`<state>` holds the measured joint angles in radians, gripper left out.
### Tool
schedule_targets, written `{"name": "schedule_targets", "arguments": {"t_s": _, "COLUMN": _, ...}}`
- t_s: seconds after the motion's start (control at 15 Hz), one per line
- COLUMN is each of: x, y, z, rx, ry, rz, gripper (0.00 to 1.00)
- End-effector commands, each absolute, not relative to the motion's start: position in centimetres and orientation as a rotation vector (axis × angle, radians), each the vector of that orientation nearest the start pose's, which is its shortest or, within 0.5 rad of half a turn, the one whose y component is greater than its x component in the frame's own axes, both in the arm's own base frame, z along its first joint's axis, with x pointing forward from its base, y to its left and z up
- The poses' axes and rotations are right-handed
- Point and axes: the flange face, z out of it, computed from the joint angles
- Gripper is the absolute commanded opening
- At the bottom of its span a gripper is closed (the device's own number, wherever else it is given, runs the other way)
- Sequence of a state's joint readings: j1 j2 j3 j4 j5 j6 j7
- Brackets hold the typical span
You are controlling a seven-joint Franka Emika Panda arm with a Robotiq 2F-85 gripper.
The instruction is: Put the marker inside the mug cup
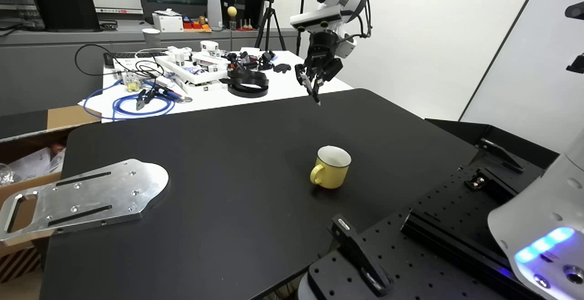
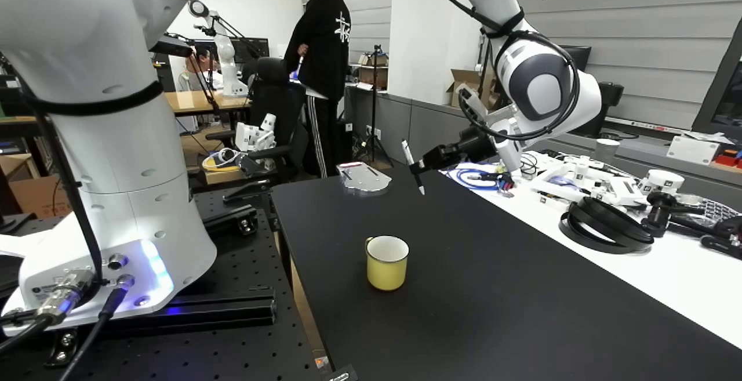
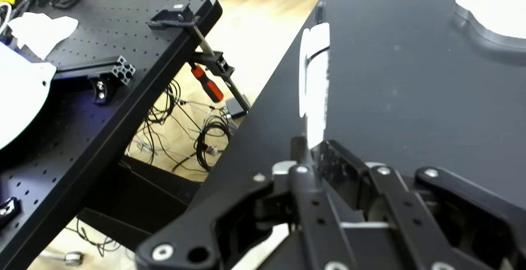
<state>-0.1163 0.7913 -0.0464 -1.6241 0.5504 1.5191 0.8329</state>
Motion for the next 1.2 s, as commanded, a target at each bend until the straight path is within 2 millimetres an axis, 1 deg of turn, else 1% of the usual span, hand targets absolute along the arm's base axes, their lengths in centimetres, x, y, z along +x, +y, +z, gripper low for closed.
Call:
{"name": "schedule_targets", "arguments": {"t_s": 0.0, "x": 56.4, "y": -3.7, "z": 13.3, "rx": -2.011, "ry": 1.482, "rz": 1.532, "gripper": 0.04}}
{"name": "schedule_targets", "arguments": {"t_s": 0.2, "x": 54.9, "y": -4.4, "z": 12.1, "rx": -1.961, "ry": 1.500, "rz": 1.575, "gripper": 0.04}}
{"name": "schedule_targets", "arguments": {"t_s": 0.73, "x": 51.3, "y": -7.3, "z": 7.9, "rx": -1.880, "ry": 1.586, "rz": 1.625, "gripper": 0.04}}
{"name": "schedule_targets", "arguments": {"t_s": 0.87, "x": 50.9, "y": -7.8, "z": 6.7, "rx": -1.863, "ry": 1.587, "rz": 1.617, "gripper": 0.04}}
{"name": "schedule_targets", "arguments": {"t_s": 1.13, "x": 50.8, "y": -8.2, "z": 4.2, "rx": -1.887, "ry": 1.574, "rz": 1.533, "gripper": 0.04}}
